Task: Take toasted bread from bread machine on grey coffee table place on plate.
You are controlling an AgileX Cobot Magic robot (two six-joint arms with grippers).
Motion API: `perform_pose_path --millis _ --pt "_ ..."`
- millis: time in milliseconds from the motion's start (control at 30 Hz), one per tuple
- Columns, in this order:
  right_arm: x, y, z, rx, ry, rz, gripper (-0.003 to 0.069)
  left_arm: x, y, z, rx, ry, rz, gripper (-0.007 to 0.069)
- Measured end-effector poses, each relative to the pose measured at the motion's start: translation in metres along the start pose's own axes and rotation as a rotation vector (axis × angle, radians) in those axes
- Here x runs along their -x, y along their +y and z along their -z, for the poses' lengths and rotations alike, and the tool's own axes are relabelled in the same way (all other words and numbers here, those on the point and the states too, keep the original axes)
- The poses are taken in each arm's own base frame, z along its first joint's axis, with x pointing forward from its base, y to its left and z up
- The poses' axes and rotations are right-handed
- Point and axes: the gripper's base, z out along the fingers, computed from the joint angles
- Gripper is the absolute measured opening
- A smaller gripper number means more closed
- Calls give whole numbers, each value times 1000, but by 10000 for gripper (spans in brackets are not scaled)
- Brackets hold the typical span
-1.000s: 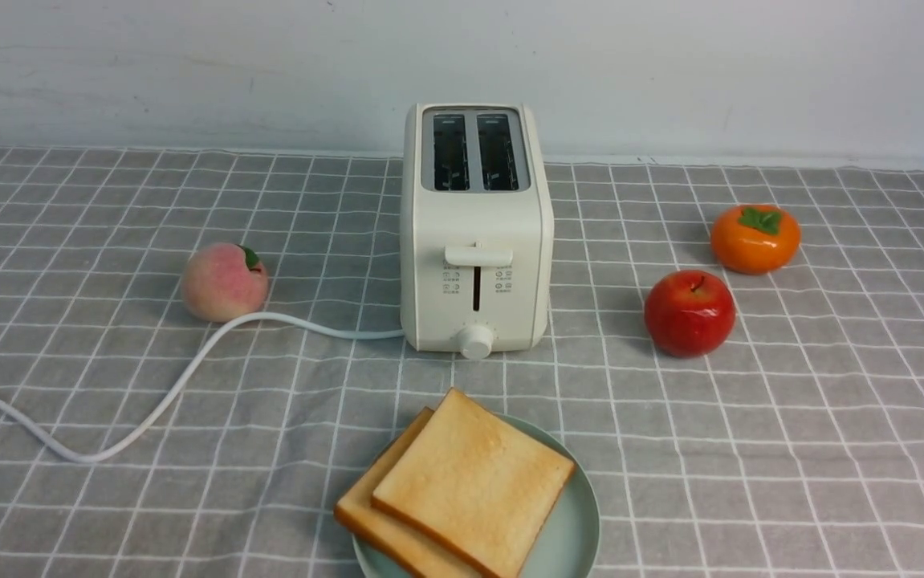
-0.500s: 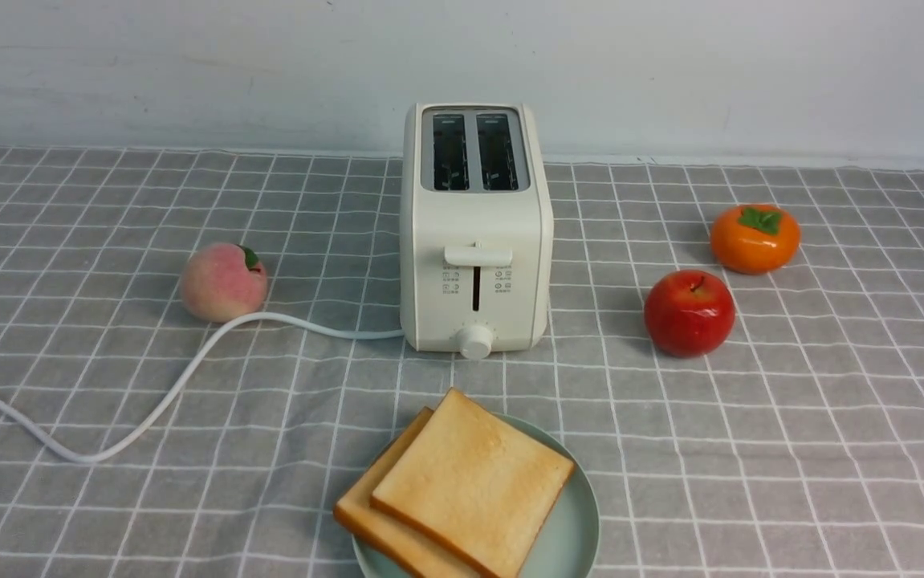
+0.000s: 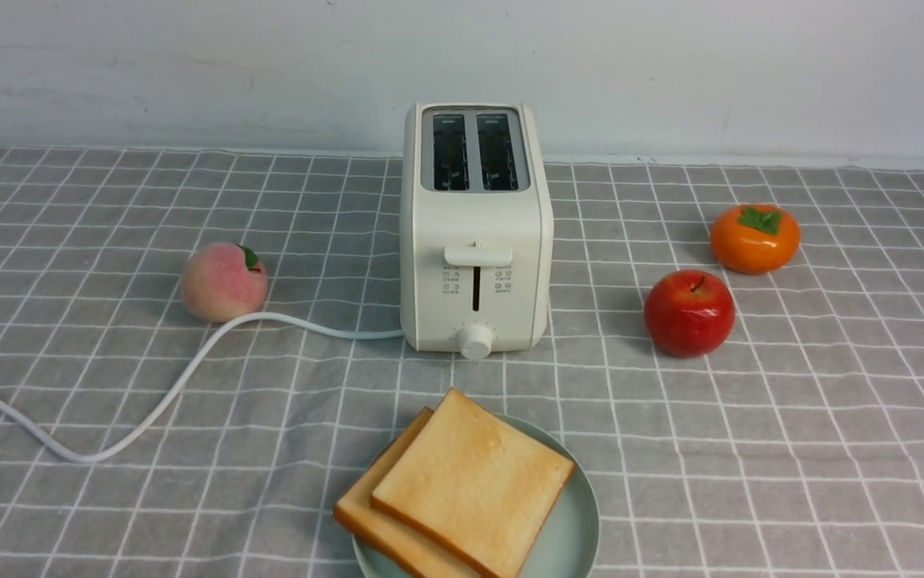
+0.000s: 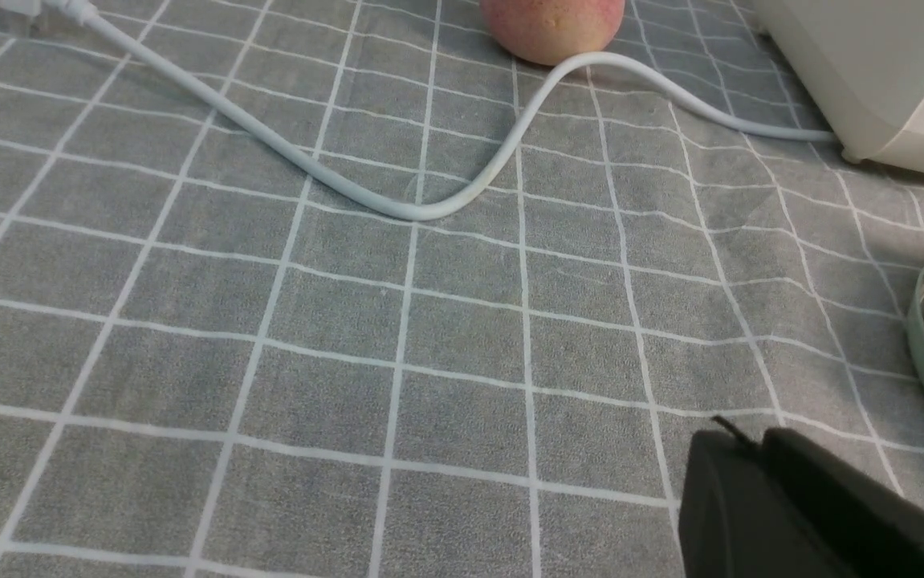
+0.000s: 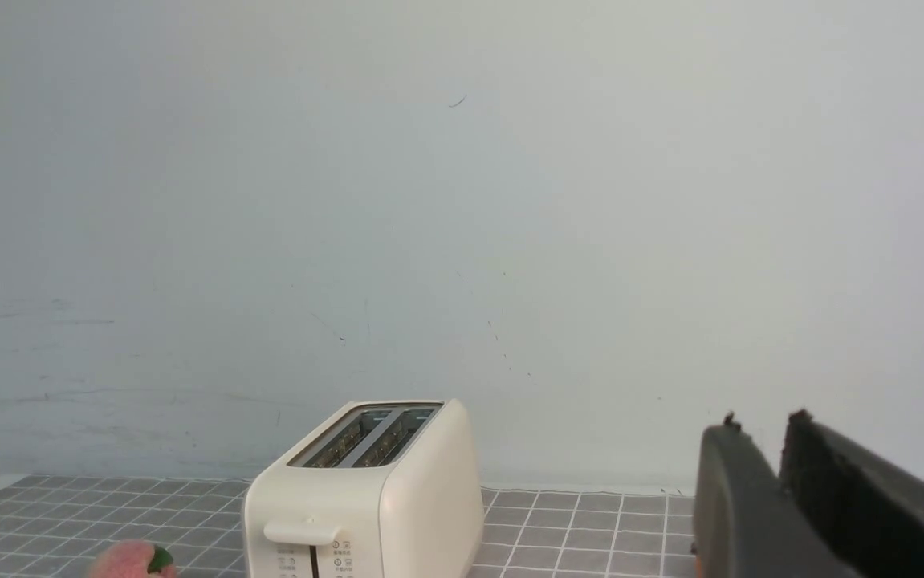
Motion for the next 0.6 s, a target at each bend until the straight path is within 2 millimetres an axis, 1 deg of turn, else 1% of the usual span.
perform_pose_path --millis 267,367,400,500,600 --pt "-1 0 0 -2 4 7 104 0 0 0 0 0 0 54" --pt "-9 -2 -1 -30 28 33 106 0 0 0 0 0 0 57" --pt "-16 -3 -2 -55 48 43 106 0 0 0 0 0 0 57" --pt "-46 -11 -4 -153 132 49 109 0 0 0 0 0 0 61" --pt "-92 -21 -1 -251 274 37 113 0 0 0 0 0 0 66"
